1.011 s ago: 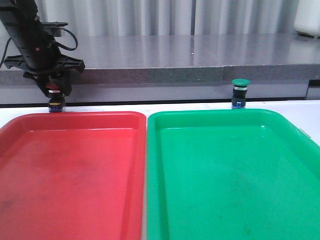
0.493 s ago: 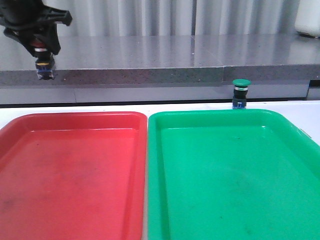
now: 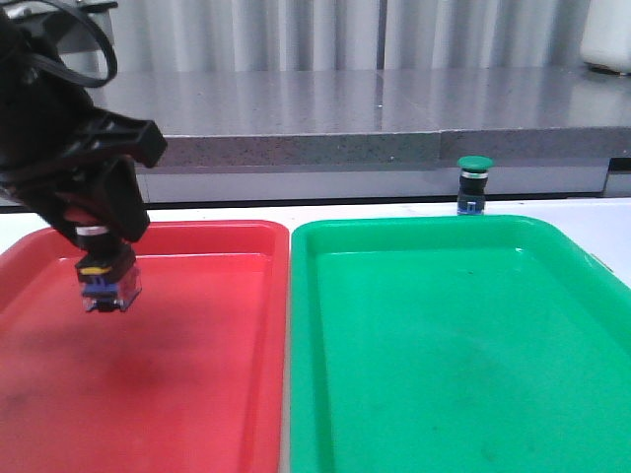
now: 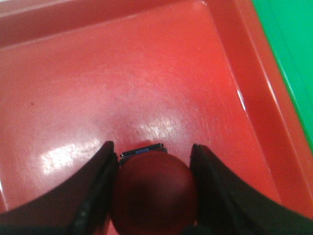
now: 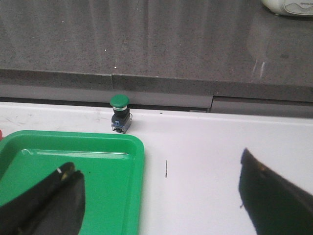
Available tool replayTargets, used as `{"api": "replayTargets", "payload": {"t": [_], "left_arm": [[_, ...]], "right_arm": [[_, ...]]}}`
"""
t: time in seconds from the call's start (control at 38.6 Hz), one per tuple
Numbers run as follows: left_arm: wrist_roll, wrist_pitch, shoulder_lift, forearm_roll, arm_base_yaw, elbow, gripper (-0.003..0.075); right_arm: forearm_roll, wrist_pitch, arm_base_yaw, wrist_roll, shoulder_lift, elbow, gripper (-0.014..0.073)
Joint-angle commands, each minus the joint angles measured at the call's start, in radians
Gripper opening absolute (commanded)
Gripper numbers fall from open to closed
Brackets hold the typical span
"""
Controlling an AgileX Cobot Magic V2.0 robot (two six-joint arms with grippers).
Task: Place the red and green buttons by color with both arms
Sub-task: 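Lift the red button and carry it into the red tray, then open the left gripper and raise it away from the button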
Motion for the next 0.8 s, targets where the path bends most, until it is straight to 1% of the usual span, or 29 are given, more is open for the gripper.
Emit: {"api": "replayTargets", "payload": {"t": [0.0, 0.21, 0.26, 0.29, 0.31, 0.41, 0.44, 0.52, 0.54, 0.65, 0.73, 0.75, 0.78], "left_arm": [[-0.026, -0.045, -0.021, -0.015, -0.01, -0.003, 0.0013], [-0.05, -0.092, -0.017, -0.023, -0.01, 0.056, 0.0013], [-0.05, -0.092, -0.017, -0.023, -0.01, 0.058, 0.0035], [-0.05, -0.095, -0.017, -0.023, -0.01, 0.056, 0.0062], [-0.05, -0.095, -0.017, -0.023, -0.01, 0.056, 0.0107], [-0.05, -0.093, -0.017, -0.023, -0.01, 0.054, 0.0324], [-0.05, -0.091, -0.017, -0.023, -0.01, 0.054, 0.0365], [-0.05, -0.091, -0.021, -0.023, -0.01, 0.05, 0.047], [-0.05, -0.087, -0.026, -0.023, -0.01, 0.044, 0.0487], [-0.048, -0.019, -0.051, -0.021, -0.01, -0.025, 0.0486], [-0.046, 0.039, -0.078, 0.02, -0.01, -0.097, 0.0481], [-0.046, 0.061, -0.088, 0.047, -0.008, -0.124, 0.0472], [-0.046, 0.088, -0.095, 0.064, -0.001, -0.152, 0.0445]], "right_arm": [[-0.001, -0.075, 0.003, -0.003, 0.01, -0.04, 0.0651], [-0.001, -0.075, 0.003, -0.003, 0.01, -0.04, 0.0651], [-0.001, -0.075, 0.003, -0.003, 0.01, -0.04, 0.0651], [-0.001, -0.075, 0.003, -0.003, 0.01, -0.04, 0.0651], [-0.001, -0.075, 0.003, -0.003, 0.01, -0.04, 0.0651], [-0.001, -0.075, 0.003, -0.003, 0.01, -0.04, 0.0651], [-0.001, -0.075, 0.003, -0.003, 0.01, -0.04, 0.0651], [-0.001, -0.075, 0.003, -0.003, 0.01, -0.04, 0.0651], [-0.001, -0.075, 0.003, -0.003, 0.01, -0.04, 0.0651], [-0.001, -0.075, 0.003, -0.003, 0.01, -0.04, 0.0651], [-0.001, -0.075, 0.003, -0.003, 0.01, -0.04, 0.0651], [-0.001, -0.075, 0.003, -0.003, 0.01, -0.04, 0.0651], [-0.001, -0.075, 0.003, -0.003, 0.01, -0.04, 0.0651]]}}
